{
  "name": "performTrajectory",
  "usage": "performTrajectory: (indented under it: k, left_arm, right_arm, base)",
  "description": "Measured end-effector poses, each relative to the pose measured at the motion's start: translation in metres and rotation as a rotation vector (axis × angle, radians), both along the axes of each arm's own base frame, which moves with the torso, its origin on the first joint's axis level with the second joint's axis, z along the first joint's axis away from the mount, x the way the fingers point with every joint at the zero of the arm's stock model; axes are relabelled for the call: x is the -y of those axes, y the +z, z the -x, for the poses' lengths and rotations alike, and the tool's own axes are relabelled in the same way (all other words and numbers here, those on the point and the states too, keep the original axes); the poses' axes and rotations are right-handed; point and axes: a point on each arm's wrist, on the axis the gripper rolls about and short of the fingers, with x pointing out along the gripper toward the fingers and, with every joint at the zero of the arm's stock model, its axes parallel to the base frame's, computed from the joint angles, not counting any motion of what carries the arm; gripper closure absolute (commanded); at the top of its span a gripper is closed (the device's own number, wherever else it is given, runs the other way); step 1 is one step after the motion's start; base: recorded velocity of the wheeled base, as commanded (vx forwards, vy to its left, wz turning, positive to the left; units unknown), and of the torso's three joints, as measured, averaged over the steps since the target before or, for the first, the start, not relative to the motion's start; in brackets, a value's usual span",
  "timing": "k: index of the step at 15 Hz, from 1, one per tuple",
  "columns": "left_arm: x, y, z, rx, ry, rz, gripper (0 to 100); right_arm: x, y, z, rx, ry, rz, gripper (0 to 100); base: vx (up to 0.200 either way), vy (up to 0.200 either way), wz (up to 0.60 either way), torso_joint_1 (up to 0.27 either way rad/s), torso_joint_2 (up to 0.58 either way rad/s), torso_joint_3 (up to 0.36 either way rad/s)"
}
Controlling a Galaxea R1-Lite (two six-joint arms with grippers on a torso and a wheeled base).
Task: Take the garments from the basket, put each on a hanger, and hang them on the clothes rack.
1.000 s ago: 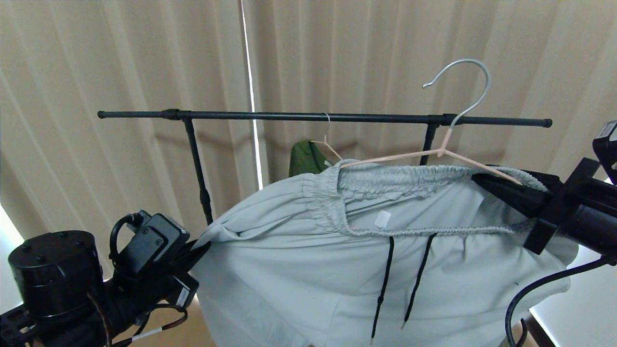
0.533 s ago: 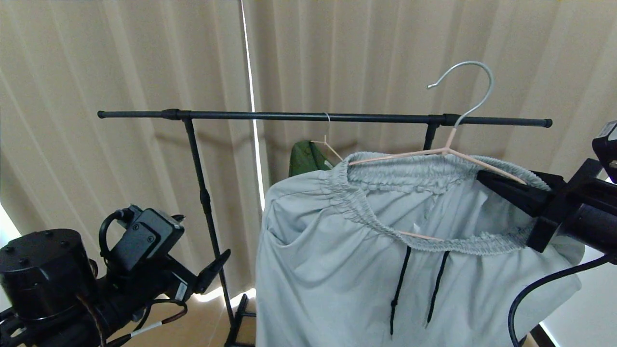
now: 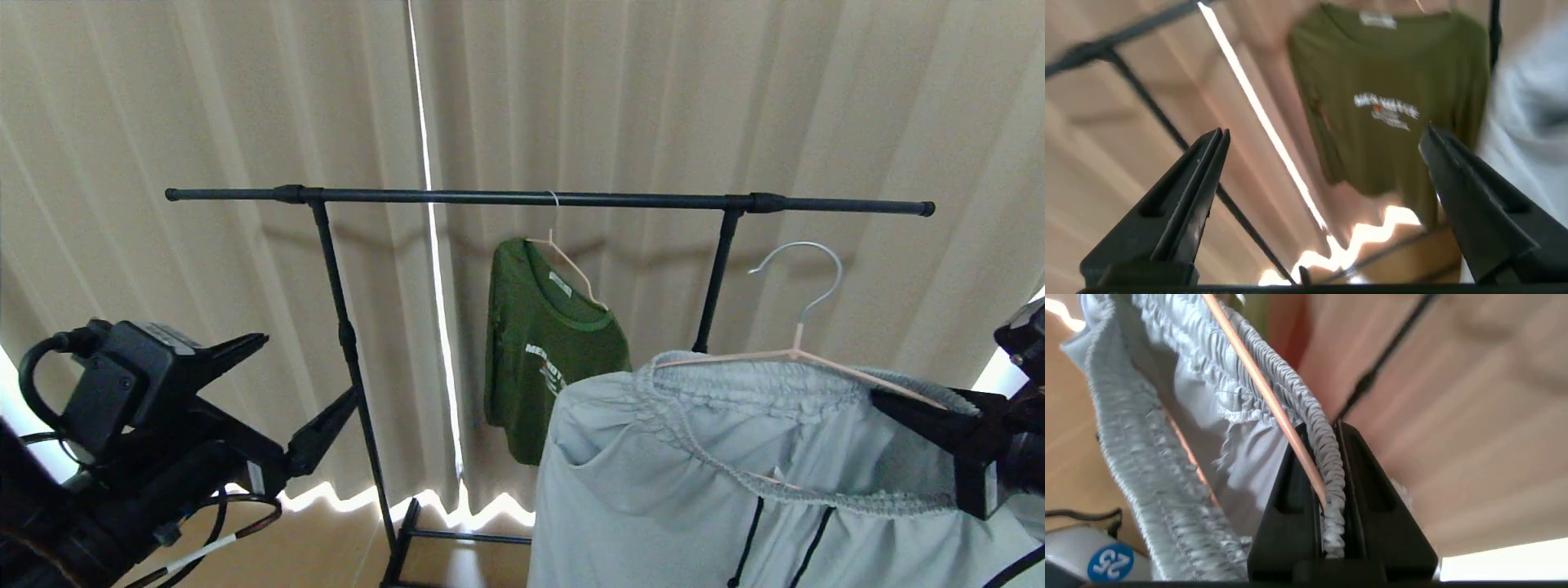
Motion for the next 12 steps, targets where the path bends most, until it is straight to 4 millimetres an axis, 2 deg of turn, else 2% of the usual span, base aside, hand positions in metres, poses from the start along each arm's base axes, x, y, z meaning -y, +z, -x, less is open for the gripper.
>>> performTrajectory:
  k: [5,12]
  left_arm:
    - [-0.033,-0.016,0.039,-0.083,0.123,0.126,0]
    - [-0.043,-0.011,0.077,-0.016,0.044,0.163,0]
  right_arm:
    - [0.024,-0.001,0.019,-0.044,-0.166,0.009,100]
    - [0.048,0.000,0.026,-0.053,-0.443,0.050,100]
  base:
    - [0.000,0.000,0.00,0.000,0.00,0.000]
    - [0.000,0.000,0.00,0.000,0.00,0.000]
